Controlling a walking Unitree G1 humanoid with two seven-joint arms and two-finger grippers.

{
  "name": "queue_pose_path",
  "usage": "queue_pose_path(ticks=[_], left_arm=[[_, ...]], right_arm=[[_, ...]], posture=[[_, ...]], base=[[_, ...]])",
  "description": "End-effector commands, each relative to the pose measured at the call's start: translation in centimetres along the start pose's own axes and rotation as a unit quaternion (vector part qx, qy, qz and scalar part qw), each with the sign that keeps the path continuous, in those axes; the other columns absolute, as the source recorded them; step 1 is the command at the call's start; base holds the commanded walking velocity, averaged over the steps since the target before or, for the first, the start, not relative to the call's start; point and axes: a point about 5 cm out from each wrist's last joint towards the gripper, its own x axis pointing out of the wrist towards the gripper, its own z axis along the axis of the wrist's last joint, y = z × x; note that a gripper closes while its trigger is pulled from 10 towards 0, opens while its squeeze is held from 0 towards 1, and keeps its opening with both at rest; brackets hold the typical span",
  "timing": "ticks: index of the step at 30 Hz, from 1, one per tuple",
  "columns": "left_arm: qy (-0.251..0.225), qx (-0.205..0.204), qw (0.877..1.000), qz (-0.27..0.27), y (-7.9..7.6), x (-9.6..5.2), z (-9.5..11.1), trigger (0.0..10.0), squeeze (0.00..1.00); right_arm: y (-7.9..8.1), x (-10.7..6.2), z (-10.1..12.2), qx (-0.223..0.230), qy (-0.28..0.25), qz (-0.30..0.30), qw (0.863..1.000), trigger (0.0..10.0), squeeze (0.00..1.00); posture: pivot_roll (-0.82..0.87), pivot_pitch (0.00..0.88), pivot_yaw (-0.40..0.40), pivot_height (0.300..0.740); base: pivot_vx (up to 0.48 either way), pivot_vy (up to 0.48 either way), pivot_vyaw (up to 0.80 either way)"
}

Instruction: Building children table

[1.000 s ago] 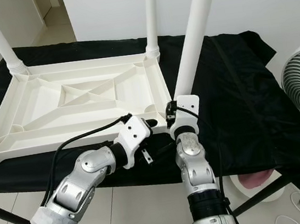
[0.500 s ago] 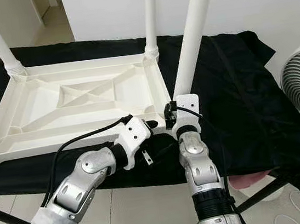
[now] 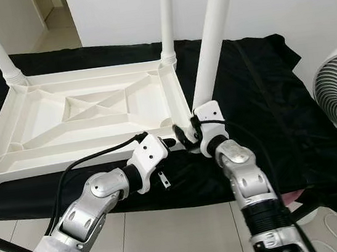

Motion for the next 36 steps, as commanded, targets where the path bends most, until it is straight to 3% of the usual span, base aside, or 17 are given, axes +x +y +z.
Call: queue_pose_path(ticks=[1, 7, 8, 9, 10, 11, 12, 13, 25, 26, 27, 28, 32, 35, 36], left_arm=[[0.004, 0.006, 1.0, -0.014, -0.3, 0.2, -0.1, 10.0, 0.0], [0.002, 0.008, 1.0, -0.014, -0.3, 0.2, 0.0, 10.0, 0.0], [0.002, 0.009, 1.0, -0.014, -0.2, 0.2, 0.1, 10.0, 0.0], [0.002, 0.009, 1.0, -0.014, -0.2, 0.2, 0.1, 10.0, 0.0], [0.002, 0.009, 1.0, -0.014, -0.2, 0.2, 0.1, 10.0, 0.0], [0.002, 0.008, 1.0, -0.013, -0.1, 0.2, 0.1, 10.0, 0.0], [0.002, 0.008, 1.0, -0.013, -0.1, 0.2, 0.1, 10.0, 0.0], [0.002, 0.008, 1.0, -0.012, -0.1, 0.2, 0.1, 10.0, 0.0], [0.002, 0.006, 1.0, -0.005, 0.1, 0.0, 0.2, 10.0, 0.0], [0.002, 0.005, 1.0, -0.005, 0.1, 0.0, 0.2, 10.0, 0.0], [0.002, 0.005, 1.0, -0.005, 0.1, 0.0, 0.2, 10.0, 0.0], [0.002, 0.005, 1.0, -0.005, 0.1, 0.0, 0.2, 10.0, 0.0], [0.002, 0.005, 1.0, -0.005, 0.1, 0.0, 0.2, 10.0, 0.0], [0.002, 0.004, 1.0, -0.006, 0.1, 0.1, 0.2, 10.0, 0.0], [0.002, 0.004, 1.0, -0.006, 0.1, 0.1, 0.2, 10.0, 0.0]], right_arm=[[0.3, 0.2, 0.1, -0.002, -0.006, 0.019, 1.0, 10.0, 0.0], [-1.0, 0.2, -0.1, -0.03, 0.001, 0.088, 0.996, 10.0, 0.0], [-1.2, 0.3, -0.2, -0.033, 0.004, 0.11, 0.993, 6.7, 0.0], [-1.2, 0.3, -0.2, -0.033, 0.004, 0.11, 0.993, 6.7, 0.0], [-1.3, 0.4, -0.3, -0.037, 0.006, 0.117, 0.992, 3.1, 0.0], [-1.4, 0.5, -0.5, -0.038, 0.008, 0.12, 0.992, 1.0, 0.0], [-1.4, 0.5, -0.5, -0.038, 0.008, 0.12, 0.992, 1.0, 0.0], [-1.4, 0.5, -0.7, -0.037, 0.013, 0.128, 0.991, 0.0, 0.0], [-1.1, 0.2, -2.1, 0.027, 0.019, 0.146, 0.989, 0.0, 0.0], [-1.1, 0.2, -2.1, 0.031, 0.017, 0.136, 0.99, 3.6, 0.0], [-1.1, 0.2, -2.1, 0.031, 0.017, 0.136, 0.99, 3.6, 0.0], [-1.2, 0.4, -2.0, 0.039, 0.013, 0.117, 0.992, 10.0, 0.0], [-1.2, 0.5, -1.8, 0.044, 0.008, 0.09, 0.995, 10.0, 0.0], [-0.8, 0.9, -1.2, 0.075, 0.003, -0.006, 0.997, 10.0, 0.0], [-0.8, 0.9, -1.2, 0.075, 0.003, -0.006, 0.997, 10.0, 0.0]], posture=[[-0.12, 0.024, -0.009, 0.74], [-0.12, 0.024, -0.009, 0.74], [-0.12, 0.025, -0.004, 0.74], [-0.12, 0.025, -0.004, 0.74], [-0.11, 0.024, -0.003, 0.74], [-0.11, 0.024, -0.003, 0.74], [-0.11, 0.024, -0.003, 0.74], [-0.11, 0.025, -0.004, 0.74], [-0.11, 0.042, -0.002, 0.74], [-0.11, 0.047, -0.001, 0.74], [-0.11, 0.047, -0.001, 0.74], [-0.11, 0.05, -0.001, 0.74], [-0.11, 0.052, 0.0, 0.74], [-0.11, 0.055, 0.001, 0.74], [-0.11, 0.055, 0.001, 0.74]], base=[[0.0, 0.0, 0.0], [0.0, 0.0, 0.0], [0.0, 0.0, 0.0], [0.0, 0.0, 0.0], [0.0, 0.0, 0.0], [0.0, 0.0, 0.0], [0.0, 0.0, 0.0], [0.0, 0.0, 0.0], [0.0, 0.0, 0.0], [0.0, 0.0, 0.0], [0.0, 0.0, 0.0], [0.0, 0.0, 0.0], [0.0, 0.0, 0.0], [0.0, 0.0, 0.0], [0.0, 0.0, 0.0]])
